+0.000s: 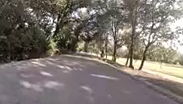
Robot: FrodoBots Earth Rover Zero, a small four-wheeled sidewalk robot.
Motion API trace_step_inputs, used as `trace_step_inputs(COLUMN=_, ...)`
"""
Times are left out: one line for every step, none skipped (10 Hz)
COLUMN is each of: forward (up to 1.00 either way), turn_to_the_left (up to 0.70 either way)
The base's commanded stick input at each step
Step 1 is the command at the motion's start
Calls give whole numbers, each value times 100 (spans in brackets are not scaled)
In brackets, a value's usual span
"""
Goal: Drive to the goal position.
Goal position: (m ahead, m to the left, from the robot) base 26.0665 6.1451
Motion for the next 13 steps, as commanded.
trace_step_inputs(forward=70, turn_to_the_left=0)
trace_step_inputs(forward=70, turn_to_the_left=0)
trace_step_inputs(forward=70, turn_to_the_left=0)
trace_step_inputs(forward=70, turn_to_the_left=0)
trace_step_inputs(forward=70, turn_to_the_left=0)
trace_step_inputs(forward=70, turn_to_the_left=0)
trace_step_inputs(forward=70, turn_to_the_left=0)
trace_step_inputs(forward=70, turn_to_the_left=0)
trace_step_inputs(forward=70, turn_to_the_left=0)
trace_step_inputs(forward=70, turn_to_the_left=0)
trace_step_inputs(forward=70, turn_to_the_left=0)
trace_step_inputs(forward=70, turn_to_the_left=0)
trace_step_inputs(forward=70, turn_to_the_left=0)
